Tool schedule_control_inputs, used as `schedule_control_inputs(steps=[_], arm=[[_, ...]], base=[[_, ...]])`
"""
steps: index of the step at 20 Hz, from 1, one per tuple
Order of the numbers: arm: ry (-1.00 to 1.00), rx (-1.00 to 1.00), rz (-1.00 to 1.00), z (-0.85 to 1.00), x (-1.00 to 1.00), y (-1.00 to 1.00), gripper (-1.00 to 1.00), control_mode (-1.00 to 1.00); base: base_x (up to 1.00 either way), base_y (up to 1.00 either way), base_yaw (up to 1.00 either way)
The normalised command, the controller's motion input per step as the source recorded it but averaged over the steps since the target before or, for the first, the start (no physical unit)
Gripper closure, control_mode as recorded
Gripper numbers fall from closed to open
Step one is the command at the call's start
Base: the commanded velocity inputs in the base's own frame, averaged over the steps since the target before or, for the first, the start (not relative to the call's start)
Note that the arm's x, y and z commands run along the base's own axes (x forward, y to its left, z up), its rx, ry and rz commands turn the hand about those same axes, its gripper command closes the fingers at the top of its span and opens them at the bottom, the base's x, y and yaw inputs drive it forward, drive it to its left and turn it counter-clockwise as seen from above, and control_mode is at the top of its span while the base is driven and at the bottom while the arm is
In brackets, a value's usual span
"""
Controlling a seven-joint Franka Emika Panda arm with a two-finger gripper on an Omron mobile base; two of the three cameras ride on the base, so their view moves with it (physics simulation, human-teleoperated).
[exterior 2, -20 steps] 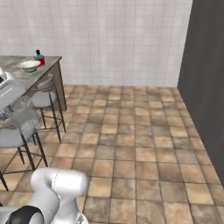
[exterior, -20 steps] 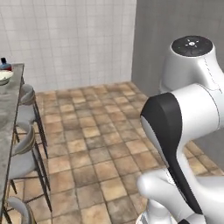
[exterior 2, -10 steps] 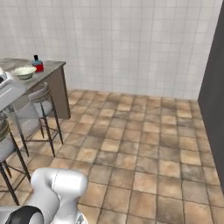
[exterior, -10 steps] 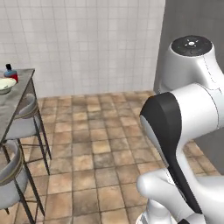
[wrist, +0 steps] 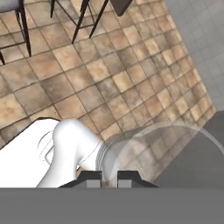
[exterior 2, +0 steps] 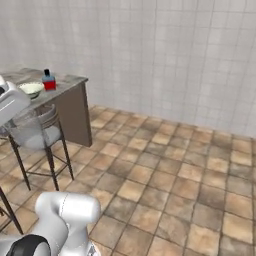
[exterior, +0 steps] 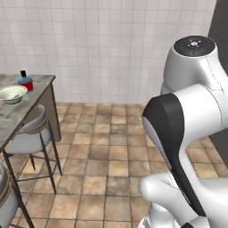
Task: There is a bowl on the dining counter. Grab a lemon wedge from the fridge and place it in the bowl. Then get the liquor bottle and glass cup from the cabinet and place them next to the bowl.
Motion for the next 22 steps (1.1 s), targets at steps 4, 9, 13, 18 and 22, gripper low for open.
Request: schedule_control_inputs(steps=[4,9,13,18,22], arm=[[0.0,0.0,0.0,0.0,0.0,0.0,1.0,1.0],[0.0,0.0,0.0,0.0,0.0,0.0,1.0,1.0],[0.0,0.0,0.0,0.0,0.0,0.0,1.0,1.0],[0.0,0.0,0.0,0.0,0.0,0.0,1.0,1.0],[0.0,0.0,0.0,0.0,0.0,0.0,1.0,1.0]], base=[[0.63,-0.37,0.53],[0.59,-0.34,0.55],[0.59,-0.36,0.57],[0.58,-0.38,0.57],[0.57,-0.37,0.57]])
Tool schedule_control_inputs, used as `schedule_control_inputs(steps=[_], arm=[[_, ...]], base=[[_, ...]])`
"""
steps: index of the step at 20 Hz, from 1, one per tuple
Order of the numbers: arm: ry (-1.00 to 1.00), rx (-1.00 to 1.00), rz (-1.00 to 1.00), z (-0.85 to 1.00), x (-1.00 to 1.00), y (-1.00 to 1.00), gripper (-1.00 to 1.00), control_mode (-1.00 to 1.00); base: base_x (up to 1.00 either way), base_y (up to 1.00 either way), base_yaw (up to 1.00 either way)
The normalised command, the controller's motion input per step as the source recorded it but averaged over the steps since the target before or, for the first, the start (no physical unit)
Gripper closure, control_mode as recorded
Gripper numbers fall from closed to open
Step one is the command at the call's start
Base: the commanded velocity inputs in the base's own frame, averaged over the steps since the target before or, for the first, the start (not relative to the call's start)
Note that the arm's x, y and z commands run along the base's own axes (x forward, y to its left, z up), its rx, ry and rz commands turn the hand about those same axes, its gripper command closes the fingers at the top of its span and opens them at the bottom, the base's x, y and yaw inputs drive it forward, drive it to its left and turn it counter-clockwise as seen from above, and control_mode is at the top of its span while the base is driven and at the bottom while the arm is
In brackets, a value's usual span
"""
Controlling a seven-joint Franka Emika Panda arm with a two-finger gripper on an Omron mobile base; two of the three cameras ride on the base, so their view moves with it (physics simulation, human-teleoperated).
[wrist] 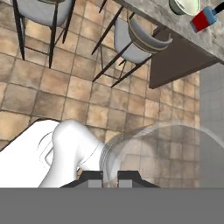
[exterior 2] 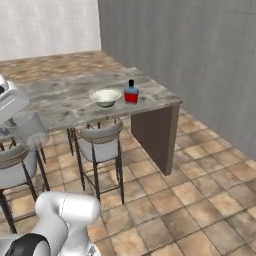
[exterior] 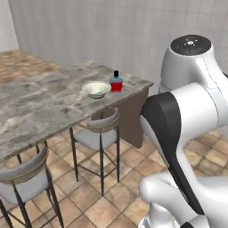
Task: There is a bowl on the dining counter. Grab a lemon wedge from the fridge and place it in the bowl. Then get the liquor bottle and glass cup from the cabinet and place them next to the bowl.
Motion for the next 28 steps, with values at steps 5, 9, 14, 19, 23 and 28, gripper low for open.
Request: schedule_control_inputs(steps=[5,9,14,19,23,28], arm=[[0.0,0.0,0.0,0.0,0.0,0.0,1.0,1.0],[0.0,0.0,0.0,0.0,0.0,0.0,1.0,1.0],[0.0,0.0,0.0,0.0,0.0,0.0,1.0,1.0],[0.0,0.0,0.0,0.0,0.0,0.0,1.0,1.0],[0.0,0.0,0.0,0.0,0.0,0.0,1.0,1.0],[0.0,0.0,0.0,0.0,0.0,0.0,1.0,1.0]], base=[[0.56,-0.38,0.58],[0.58,-0.43,0.55],[0.71,-0.45,0.37],[0.85,-0.39,0.31],[0.84,-0.35,0.3],[0.74,-0.19,0.25]])
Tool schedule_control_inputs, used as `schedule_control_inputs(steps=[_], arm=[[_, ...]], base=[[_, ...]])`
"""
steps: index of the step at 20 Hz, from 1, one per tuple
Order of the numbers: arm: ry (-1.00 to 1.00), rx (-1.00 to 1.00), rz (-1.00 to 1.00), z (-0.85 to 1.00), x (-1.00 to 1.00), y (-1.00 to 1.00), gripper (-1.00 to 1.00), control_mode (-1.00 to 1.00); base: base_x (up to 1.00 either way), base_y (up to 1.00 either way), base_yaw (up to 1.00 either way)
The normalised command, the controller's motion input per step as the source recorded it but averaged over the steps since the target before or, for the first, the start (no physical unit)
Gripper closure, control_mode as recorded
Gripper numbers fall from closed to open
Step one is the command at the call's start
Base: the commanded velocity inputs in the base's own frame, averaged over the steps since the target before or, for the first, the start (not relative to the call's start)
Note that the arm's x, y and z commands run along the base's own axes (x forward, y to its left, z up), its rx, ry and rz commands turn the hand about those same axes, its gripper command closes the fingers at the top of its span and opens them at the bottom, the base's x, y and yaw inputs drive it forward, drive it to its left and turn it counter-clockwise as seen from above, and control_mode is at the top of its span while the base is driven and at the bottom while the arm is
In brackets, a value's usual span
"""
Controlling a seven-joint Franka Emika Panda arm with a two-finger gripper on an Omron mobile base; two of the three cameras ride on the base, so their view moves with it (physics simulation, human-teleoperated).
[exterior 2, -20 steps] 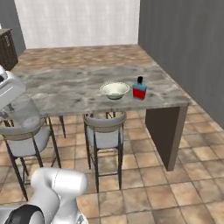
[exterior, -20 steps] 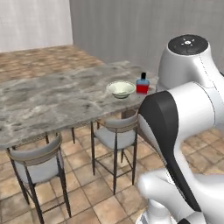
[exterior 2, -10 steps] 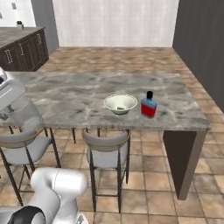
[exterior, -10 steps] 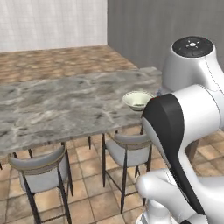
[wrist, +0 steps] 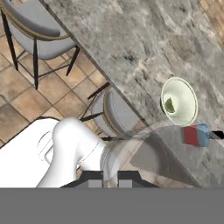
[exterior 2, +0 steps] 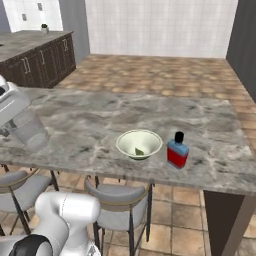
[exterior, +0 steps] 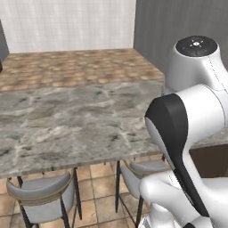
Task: There is a bowl on the dining counter. Grab a lemon wedge from the fridge and place it in the bowl. Then get the liquor bottle and glass cup from the cabinet and place them next to the bowl.
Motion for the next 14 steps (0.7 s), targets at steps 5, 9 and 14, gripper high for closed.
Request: schedule_control_inputs(steps=[5,9,14], arm=[[0.04,0.0,0.05,-0.13,0.61,-0.08,1.0,-1.0],[0.0,0.0,0.0,-0.23,0.95,-0.14,1.0,-1.0],[0.06,0.0,0.01,-0.6,1.0,-0.1,1.0,-1.0]], base=[[0.13,-0.01,0.03],[0.0,0.0,0.0],[0.0,0.0,0.0]])
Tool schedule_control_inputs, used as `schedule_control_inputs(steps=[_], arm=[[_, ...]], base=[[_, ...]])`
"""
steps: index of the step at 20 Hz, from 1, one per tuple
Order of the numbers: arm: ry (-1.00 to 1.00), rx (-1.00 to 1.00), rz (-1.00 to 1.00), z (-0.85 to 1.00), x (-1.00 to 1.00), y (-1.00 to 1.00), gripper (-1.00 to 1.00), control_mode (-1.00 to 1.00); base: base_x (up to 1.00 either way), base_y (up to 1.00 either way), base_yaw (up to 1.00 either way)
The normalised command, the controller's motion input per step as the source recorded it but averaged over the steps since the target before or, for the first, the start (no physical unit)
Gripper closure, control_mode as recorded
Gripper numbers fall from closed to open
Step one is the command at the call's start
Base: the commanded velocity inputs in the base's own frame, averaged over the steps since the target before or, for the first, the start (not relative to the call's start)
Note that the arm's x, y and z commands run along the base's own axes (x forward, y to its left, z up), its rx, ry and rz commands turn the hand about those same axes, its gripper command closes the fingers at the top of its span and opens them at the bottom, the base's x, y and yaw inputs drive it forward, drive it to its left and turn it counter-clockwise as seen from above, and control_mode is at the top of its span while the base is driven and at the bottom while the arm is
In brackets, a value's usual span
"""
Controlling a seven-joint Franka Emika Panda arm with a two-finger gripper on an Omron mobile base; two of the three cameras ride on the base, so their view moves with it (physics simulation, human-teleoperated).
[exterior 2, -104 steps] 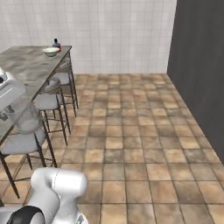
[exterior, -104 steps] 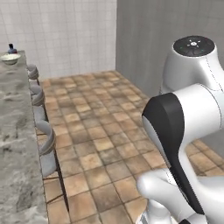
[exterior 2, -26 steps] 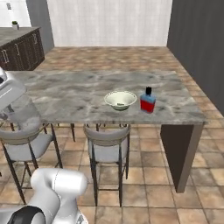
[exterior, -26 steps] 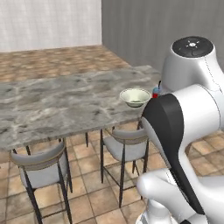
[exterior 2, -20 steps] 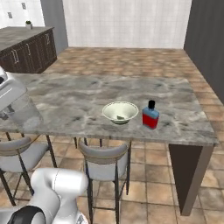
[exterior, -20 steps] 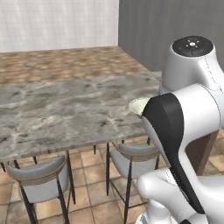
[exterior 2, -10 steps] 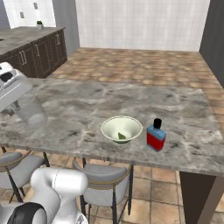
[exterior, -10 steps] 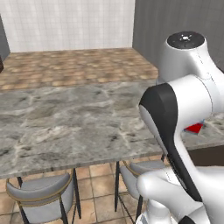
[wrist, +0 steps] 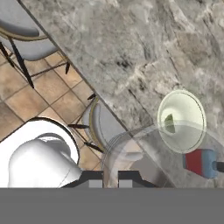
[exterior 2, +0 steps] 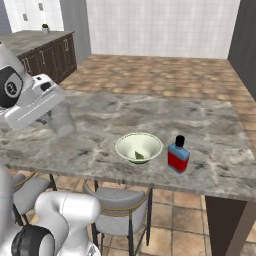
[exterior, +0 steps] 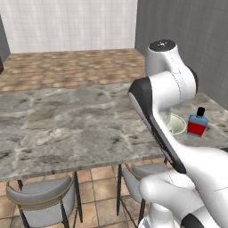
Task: There is a bowl on the dining counter. Grab a lemon wedge from the fridge and place it in the bowl. Then get the liquor bottle and glass cup from the cabinet and place them next to the bowl.
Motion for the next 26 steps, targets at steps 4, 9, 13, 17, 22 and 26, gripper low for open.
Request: schedule_control_inputs(steps=[4,9,13,17,22,26], arm=[[0.16,0.0,0.04,-0.77,1.0,-0.01,1.0,-1.0],[0.15,0.0,0.06,-0.76,1.0,0.0,1.0,-1.0],[0.1,0.0,0.06,-0.71,1.0,0.0,1.0,-1.0],[0.03,0.0,0.05,-0.69,1.0,0.0,1.0,-1.0],[0.01,0.0,0.07,-0.68,1.0,-0.03,1.0,-1.0],[0.0,0.0,0.05,-0.63,0.98,-0.04,1.0,-1.0]], base=[[0.0,0.0,0.0],[0.0,0.0,0.0],[0.0,0.0,0.0],[0.0,0.0,0.0],[0.0,0.0,0.0],[0.0,0.0,0.0]])
